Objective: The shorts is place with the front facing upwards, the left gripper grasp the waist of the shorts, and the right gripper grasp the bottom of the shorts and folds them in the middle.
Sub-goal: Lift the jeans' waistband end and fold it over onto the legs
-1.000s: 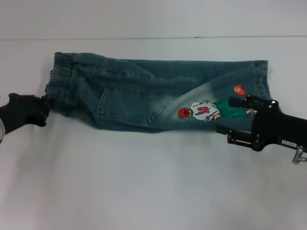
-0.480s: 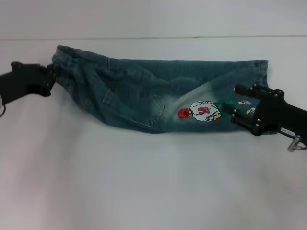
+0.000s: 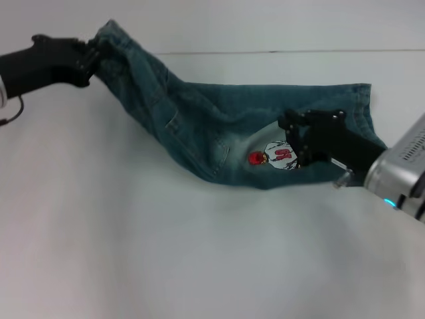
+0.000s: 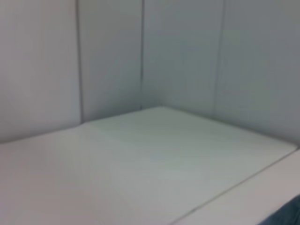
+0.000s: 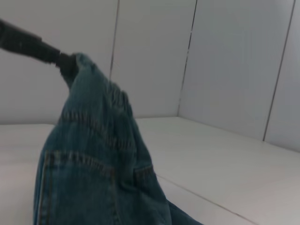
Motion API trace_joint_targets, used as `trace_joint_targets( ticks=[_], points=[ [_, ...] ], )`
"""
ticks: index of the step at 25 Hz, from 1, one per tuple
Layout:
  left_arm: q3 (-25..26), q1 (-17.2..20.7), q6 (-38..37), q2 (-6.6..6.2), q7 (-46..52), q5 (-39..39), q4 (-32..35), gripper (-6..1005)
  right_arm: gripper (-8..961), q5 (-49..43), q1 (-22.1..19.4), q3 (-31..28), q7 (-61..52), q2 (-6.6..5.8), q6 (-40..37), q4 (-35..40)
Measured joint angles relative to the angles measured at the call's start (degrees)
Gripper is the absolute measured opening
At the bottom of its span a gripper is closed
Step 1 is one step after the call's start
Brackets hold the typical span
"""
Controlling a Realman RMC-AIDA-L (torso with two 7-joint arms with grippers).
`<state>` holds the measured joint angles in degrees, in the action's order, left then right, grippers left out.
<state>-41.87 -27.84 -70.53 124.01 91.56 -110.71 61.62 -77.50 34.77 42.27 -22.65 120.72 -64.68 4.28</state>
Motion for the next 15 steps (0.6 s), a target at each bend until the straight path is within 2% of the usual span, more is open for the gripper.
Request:
trace_joint_targets(
  ticks=[2, 8, 12, 15],
  points=[
    [-0.76, -0.46, -1.22, 0.0, 2.01, 0.53, 1.6, 51, 144, 1.66, 1.5, -0.06, 2.3, 0.16, 0.56, -2.23],
    [-3.76, -2.11, -3.25, -0.14, 8.79, 0.87, 6.6, 51, 57, 2.27, 6.77, -2.16, 5.98, 0.38, 7.41, -7.56],
    [-4.49, -3.43, -4.52, -0.17, 11.75, 0.87, 9.18, 51, -1, 2.24, 8.29, -3.63, 6.99, 0.46, 9.51, -9.27],
    [-4.61, -4.23, -4.87, -0.17, 13.0, 0.87, 10.45, 51, -1, 2.09, 9.16, -3.79, 6.87, 0.47, 10.81, -9.79]
  ],
)
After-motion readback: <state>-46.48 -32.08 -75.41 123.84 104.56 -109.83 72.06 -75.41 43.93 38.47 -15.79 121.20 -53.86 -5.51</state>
